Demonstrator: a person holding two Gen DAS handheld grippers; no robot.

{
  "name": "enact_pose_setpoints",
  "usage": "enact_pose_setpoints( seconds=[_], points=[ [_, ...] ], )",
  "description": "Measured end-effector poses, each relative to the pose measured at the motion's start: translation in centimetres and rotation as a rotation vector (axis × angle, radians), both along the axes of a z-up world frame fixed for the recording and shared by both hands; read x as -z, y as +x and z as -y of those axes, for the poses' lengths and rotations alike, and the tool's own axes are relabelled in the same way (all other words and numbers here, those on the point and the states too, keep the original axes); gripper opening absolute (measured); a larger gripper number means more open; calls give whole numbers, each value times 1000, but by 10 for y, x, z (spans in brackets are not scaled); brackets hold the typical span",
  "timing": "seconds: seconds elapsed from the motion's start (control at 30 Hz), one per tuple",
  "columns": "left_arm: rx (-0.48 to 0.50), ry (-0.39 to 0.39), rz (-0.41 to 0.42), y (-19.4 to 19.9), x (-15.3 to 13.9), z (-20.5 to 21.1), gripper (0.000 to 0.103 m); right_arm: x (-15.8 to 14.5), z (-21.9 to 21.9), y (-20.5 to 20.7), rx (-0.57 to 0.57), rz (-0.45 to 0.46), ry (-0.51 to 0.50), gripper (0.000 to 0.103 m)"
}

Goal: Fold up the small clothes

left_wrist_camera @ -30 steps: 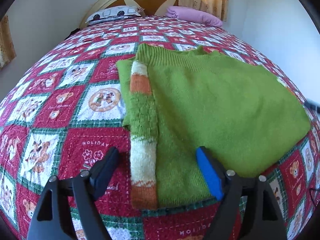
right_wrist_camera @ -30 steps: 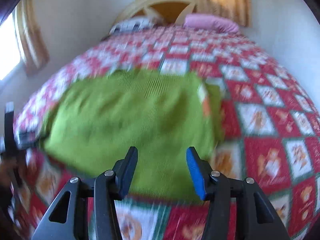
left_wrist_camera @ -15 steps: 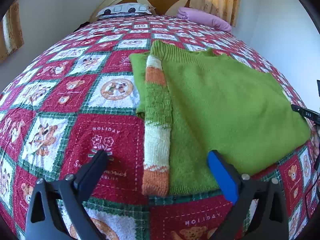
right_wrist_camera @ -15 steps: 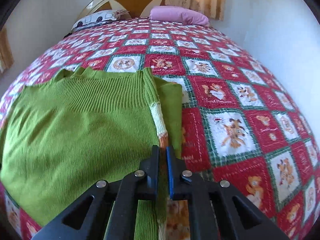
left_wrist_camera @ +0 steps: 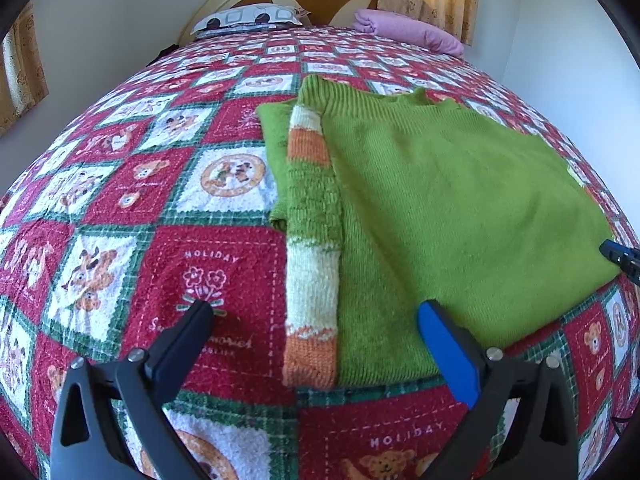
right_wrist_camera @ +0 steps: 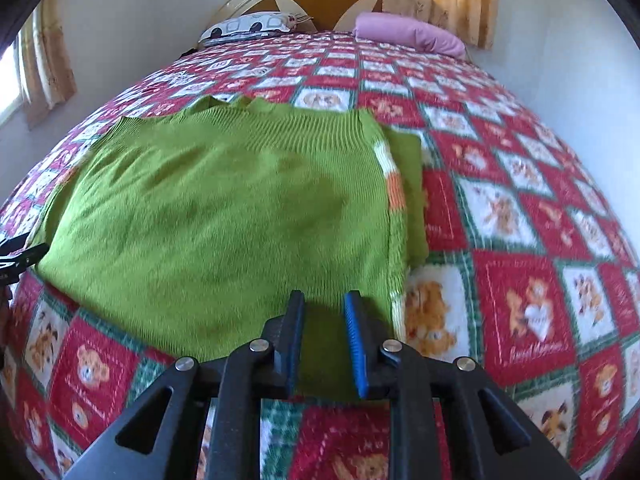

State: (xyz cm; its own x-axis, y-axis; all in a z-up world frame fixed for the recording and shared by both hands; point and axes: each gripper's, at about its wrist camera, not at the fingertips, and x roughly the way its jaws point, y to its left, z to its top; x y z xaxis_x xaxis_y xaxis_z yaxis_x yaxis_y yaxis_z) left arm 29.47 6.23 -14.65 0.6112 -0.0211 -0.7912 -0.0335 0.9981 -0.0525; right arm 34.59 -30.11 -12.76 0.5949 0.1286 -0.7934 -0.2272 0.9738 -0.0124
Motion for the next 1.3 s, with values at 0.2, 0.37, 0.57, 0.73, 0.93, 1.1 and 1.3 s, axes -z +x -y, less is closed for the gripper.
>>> enact_pose_setpoints(
  seconds=[0.2, 0.37, 0.57, 0.73, 0.93, 1.1, 1.3],
  points=[
    [5, 5, -3, -4, 1, 0, 103, 6, -2, -14, 17, 15, -26, 21],
    [14, 6, -1, -12, 1, 0, 103, 5, -3, -24, 30, 27, -43, 21],
    [17, 12, 0, -14, 0, 2, 103, 2, -8, -28, 26, -10, -92, 21],
    [15, -2, 7, -16, 0, 0, 103, -13, -10, -35, 30, 8, -89, 21],
    [17, -11, 5, -18, 0, -2, 103, -26, -24, -28, -13, 91, 13, 23],
    [30, -18, 10, -26, -1, -2, 103, 4, -17, -15, 4, -73, 74, 23],
    [35, -91, 38, -31, -8, -13, 103, 4, -23, -43, -16, -49, -12, 23]
  ],
)
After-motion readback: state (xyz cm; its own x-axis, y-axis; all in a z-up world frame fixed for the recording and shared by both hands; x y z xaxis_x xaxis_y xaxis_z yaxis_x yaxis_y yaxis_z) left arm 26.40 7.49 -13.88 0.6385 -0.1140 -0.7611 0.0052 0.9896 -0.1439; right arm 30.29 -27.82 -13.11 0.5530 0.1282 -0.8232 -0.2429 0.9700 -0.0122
